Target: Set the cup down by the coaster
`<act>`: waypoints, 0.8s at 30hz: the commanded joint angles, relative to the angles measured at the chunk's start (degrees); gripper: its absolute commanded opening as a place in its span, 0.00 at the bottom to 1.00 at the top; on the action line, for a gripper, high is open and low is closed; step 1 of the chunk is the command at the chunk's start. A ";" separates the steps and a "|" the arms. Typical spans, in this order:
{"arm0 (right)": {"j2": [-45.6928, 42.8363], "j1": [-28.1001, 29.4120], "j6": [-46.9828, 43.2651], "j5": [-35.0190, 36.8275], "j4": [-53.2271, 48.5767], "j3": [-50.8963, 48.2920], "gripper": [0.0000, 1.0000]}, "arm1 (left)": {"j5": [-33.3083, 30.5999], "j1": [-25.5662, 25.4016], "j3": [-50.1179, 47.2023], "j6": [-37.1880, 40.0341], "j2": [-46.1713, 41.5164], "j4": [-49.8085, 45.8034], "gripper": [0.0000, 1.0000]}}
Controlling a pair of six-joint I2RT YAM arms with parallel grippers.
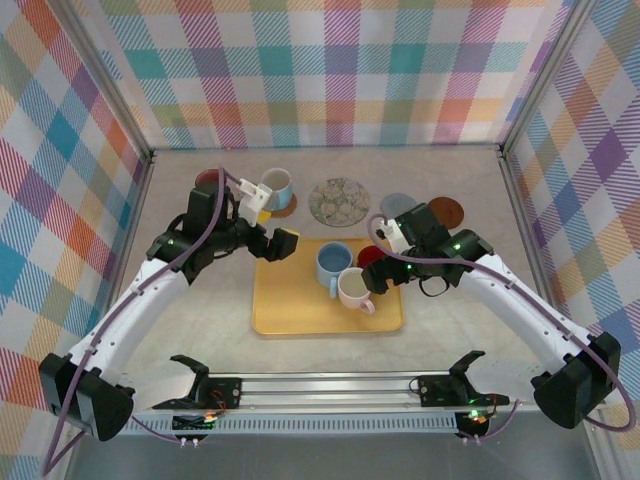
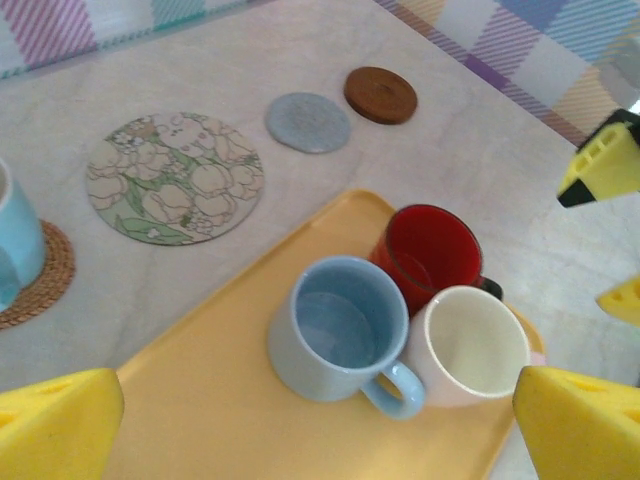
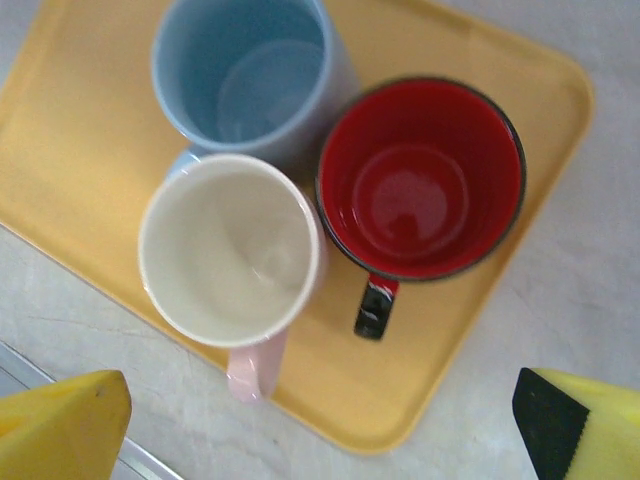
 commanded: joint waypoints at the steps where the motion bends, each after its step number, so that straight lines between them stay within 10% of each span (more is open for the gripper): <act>1: -0.87 -1.25 4.97 1.60 -4.96 -1.78 0.99 | 3.68 -1.13 -1.63 3.34 -2.63 -0.84 1.00; 24: 13.29 -6.70 11.42 -2.00 0.62 -5.37 0.99 | 3.56 -2.75 -8.05 6.05 -5.45 -3.69 1.00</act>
